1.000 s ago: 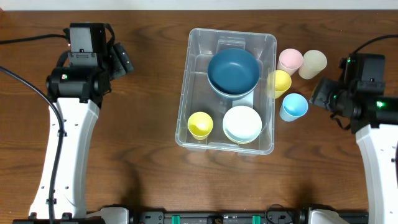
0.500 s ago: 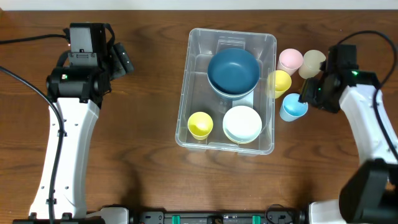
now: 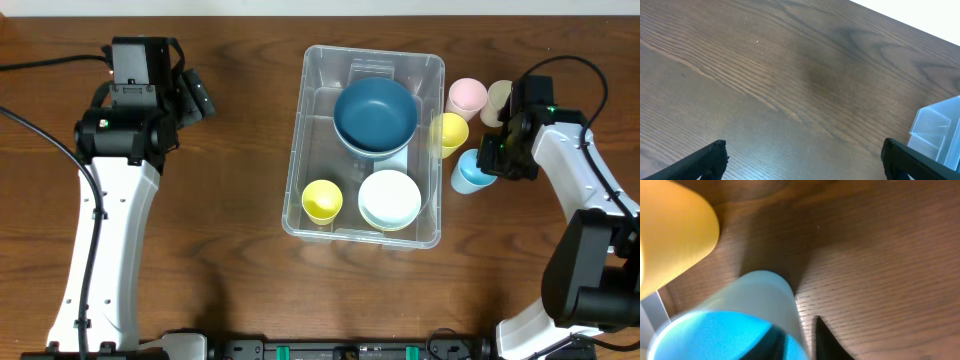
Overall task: Pack container
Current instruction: 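Move the right gripper to the light blue cup and grasp its rim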
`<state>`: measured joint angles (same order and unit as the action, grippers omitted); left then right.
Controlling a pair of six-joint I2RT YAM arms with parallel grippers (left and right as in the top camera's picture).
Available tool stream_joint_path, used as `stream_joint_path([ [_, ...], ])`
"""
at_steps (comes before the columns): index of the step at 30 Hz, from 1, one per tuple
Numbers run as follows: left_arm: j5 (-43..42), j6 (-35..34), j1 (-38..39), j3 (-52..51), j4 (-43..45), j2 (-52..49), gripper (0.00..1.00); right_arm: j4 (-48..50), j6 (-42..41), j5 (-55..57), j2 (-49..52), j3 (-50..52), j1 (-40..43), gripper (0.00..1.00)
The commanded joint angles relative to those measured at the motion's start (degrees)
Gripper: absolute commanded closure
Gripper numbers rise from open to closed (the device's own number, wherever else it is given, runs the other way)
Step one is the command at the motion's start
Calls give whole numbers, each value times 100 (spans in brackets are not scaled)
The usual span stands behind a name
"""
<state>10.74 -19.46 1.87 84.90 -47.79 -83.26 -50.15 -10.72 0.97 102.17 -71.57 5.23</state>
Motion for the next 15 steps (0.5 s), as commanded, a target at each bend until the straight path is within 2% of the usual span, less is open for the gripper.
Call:
stream_joint_path([
  [1,46,13,-24,61,-15,-22,2,-39,15,7,39,-63,39,94],
  [2,46,13,-24,61,-15,-22,2,-52,15,7,39,-63,39,98],
  [8,46,13,-24,61,-15,-22,2,-479,48,55,-170,-98,39,99],
  [15,46,13,-24,61,-15,-22,2,-1049,-122,26,-1384,-120,-22,99],
])
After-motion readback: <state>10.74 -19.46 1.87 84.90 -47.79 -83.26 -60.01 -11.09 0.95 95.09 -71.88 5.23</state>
